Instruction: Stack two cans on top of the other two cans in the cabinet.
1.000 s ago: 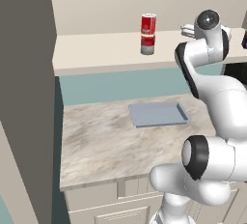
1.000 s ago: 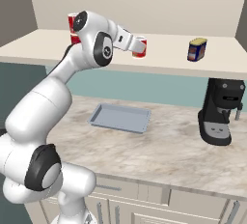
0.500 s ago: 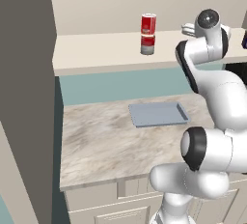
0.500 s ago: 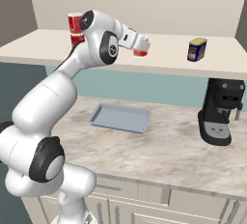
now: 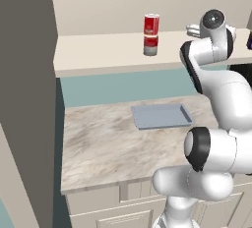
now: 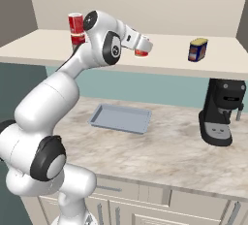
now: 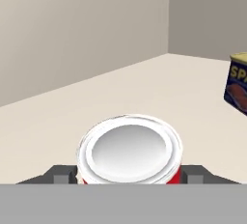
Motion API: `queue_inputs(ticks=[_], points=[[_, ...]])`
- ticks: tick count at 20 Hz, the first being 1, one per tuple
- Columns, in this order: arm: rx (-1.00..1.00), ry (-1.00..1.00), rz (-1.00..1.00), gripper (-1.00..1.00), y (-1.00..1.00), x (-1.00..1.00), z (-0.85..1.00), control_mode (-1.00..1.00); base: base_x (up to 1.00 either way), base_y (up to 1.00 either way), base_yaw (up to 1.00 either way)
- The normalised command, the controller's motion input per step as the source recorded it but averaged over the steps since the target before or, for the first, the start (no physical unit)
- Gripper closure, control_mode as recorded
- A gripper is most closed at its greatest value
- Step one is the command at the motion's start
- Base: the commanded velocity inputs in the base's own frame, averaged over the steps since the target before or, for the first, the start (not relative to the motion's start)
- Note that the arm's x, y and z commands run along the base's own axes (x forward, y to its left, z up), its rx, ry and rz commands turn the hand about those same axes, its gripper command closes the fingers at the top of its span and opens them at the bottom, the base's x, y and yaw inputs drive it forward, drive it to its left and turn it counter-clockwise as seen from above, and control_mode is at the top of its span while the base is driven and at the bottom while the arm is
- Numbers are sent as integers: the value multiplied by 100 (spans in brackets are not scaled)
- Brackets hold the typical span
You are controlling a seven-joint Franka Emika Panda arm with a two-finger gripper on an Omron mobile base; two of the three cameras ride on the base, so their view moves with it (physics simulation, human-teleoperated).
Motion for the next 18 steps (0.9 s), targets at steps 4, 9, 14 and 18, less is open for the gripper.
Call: queue_inputs(ticks=[4,9,14,18], points=[[0,1,0,100,-9,4,-11,-100,0,0,0],[0,0,0,100,-9,1,-7,-100,0,0,0],[0,0,0,100,-5,0,-10,-100,0,0,0],[0,0,0,100,-1,-19,0,-100,0,0,0]])
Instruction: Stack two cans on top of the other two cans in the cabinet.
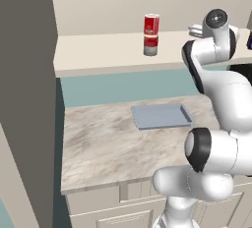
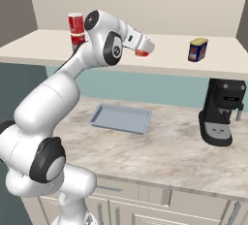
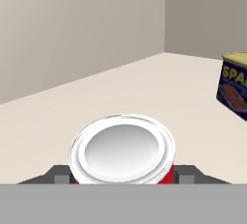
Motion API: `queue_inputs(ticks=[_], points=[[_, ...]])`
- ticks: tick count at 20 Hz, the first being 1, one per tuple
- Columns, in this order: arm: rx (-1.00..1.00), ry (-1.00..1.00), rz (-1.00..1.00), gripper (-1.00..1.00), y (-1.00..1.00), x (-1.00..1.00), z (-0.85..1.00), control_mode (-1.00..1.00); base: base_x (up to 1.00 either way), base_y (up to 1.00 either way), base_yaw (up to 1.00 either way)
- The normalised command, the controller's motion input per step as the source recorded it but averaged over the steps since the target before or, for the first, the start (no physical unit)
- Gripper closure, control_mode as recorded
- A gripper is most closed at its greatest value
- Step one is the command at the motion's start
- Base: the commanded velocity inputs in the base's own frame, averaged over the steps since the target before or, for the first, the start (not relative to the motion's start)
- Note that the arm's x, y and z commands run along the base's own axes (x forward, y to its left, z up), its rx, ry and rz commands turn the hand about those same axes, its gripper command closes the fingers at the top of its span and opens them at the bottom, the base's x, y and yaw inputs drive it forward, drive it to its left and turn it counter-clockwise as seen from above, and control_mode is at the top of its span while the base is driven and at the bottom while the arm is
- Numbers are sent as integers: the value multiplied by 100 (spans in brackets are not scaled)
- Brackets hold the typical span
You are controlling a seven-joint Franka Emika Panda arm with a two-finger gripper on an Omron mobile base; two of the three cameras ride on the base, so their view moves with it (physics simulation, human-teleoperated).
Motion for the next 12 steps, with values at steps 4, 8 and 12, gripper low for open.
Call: queue_inputs(ticks=[4,8,12], points=[[0,-1,0,100,0,-30,4,-100,0,0,0],[-1,-2,0,100,0,-27,12,-100,0,0,0],[-6,-6,0,100,-2,-16,26,-100,0,0,0]])
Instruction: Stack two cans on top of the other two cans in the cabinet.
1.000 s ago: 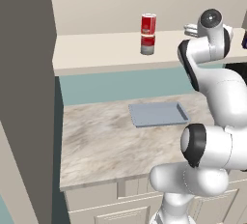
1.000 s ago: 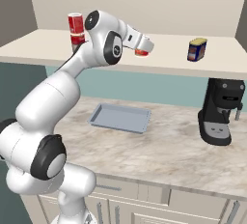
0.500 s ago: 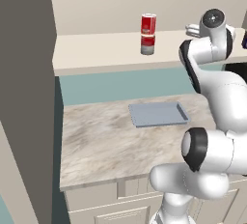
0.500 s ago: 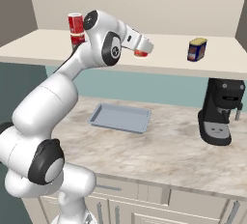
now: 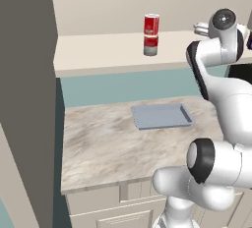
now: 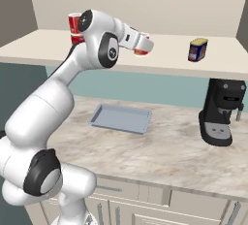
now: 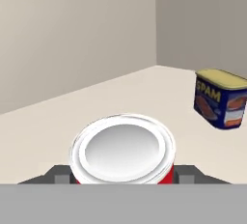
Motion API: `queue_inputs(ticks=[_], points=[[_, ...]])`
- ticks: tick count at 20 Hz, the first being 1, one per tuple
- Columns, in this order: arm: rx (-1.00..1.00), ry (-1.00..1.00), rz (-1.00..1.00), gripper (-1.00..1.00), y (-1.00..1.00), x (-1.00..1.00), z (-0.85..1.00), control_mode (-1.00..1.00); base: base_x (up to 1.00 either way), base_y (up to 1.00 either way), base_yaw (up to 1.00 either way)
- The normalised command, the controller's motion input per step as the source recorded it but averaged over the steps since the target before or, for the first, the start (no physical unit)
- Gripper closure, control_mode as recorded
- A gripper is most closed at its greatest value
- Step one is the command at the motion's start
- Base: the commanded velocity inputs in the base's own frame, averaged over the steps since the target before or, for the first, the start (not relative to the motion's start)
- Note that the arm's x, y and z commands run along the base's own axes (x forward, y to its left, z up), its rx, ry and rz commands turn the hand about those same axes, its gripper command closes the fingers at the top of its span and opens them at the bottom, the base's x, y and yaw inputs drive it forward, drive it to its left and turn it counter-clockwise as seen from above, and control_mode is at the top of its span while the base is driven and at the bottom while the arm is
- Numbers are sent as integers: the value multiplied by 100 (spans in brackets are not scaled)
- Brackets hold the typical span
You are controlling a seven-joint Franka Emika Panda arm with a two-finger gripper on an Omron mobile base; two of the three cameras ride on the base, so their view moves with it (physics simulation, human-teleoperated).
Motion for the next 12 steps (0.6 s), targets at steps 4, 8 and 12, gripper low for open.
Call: queue_inputs(ticks=[4,8,12], points=[[-6,-3,0,100,-7,-13,29,-100,0,0,0],[-7,-3,0,100,-12,-15,23,-100,0,0,0],[-8,0,0,100,-23,-14,16,-100,0,0,0]])
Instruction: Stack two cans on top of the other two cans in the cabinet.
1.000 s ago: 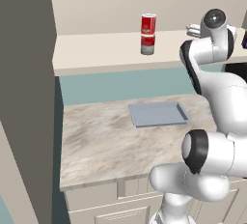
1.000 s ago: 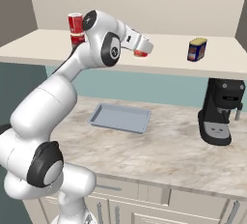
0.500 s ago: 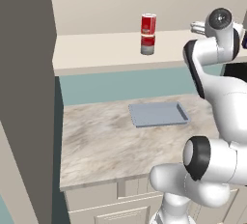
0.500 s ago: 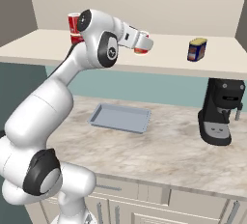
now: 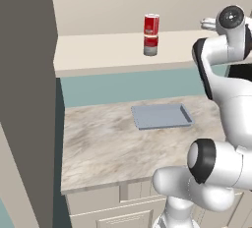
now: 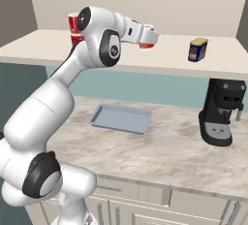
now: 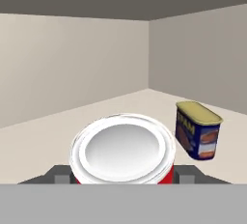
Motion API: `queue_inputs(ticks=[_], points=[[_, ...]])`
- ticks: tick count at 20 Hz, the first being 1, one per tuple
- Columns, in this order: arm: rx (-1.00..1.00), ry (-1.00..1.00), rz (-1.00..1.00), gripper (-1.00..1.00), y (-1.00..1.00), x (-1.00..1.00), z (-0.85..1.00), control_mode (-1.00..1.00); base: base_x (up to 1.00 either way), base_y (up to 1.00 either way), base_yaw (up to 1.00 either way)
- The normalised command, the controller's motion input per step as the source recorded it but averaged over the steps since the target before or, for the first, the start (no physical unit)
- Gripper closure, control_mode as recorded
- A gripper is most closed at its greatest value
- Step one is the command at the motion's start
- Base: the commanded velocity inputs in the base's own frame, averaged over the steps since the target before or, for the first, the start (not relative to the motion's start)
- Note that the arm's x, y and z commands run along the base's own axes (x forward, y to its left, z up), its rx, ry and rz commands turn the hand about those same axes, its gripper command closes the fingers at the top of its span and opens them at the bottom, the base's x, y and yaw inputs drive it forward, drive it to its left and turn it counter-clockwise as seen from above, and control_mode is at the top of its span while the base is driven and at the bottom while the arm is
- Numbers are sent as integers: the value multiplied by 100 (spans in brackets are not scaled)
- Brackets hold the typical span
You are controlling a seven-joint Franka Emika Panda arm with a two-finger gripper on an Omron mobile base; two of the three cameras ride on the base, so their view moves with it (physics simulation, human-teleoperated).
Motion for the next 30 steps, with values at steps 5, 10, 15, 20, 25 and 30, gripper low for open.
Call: queue_inputs(ticks=[5,10,15,20,25,30], points=[[-5,0,0,100,-26,-15,2,-100,0,0,0],[-3,-5,0,100,-26,-13,9,-100,0,0,0],[-3,-5,0,100,-30,-5,9,-100,0,0,0],[-2,-1,0,100,-23,-1,13,-100,0,0,0],[0,0,0,100,-19,0,19,-100,0,0,0],[0,1,-1,100,-24,0,9,-100,0,0,0]])
